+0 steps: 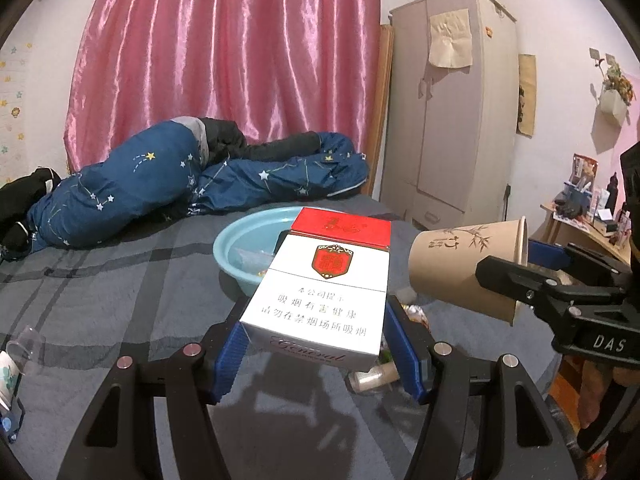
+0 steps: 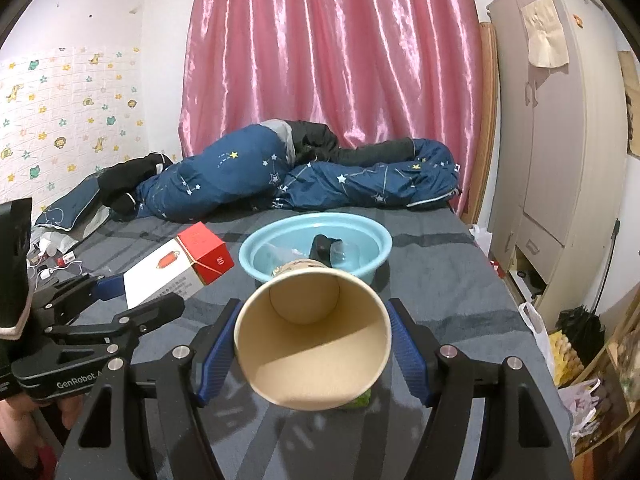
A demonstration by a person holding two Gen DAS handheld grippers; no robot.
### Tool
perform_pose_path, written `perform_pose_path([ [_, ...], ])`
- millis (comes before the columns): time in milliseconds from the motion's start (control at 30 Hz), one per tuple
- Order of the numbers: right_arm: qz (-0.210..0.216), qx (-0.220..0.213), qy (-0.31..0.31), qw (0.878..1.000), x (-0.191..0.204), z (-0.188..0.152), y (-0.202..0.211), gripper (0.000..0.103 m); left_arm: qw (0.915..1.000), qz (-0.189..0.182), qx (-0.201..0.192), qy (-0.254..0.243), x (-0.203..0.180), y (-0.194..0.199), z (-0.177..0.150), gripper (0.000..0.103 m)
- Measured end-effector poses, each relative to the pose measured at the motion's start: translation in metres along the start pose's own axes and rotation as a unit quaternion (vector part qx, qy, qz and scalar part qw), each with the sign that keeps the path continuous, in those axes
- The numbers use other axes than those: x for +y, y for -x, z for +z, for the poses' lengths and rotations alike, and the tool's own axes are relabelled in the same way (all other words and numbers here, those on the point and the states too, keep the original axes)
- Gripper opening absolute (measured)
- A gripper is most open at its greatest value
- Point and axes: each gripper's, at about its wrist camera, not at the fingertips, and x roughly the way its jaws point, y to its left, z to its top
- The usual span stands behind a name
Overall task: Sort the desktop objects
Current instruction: 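Carry the cigarette box with the left tool over the basin while the right tool carries the paper cup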
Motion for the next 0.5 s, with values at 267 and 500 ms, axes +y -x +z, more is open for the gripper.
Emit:
perform_pose_path([
  [267, -0.005, -0.013, -0.005, 1.0, 0.004, 0.019, 0.002, 0.075, 0.9998, 0.011, -0.014, 0.007, 0.001, 0.002, 0.019, 0.069],
  [500, -0.005, -0.027, -0.005, 1.0, 0.008, 0.042, 0.002, 0.075, 0.9994, 0.02, -0.025, 0.009, 0.002, 0.002, 0.036, 0.069],
])
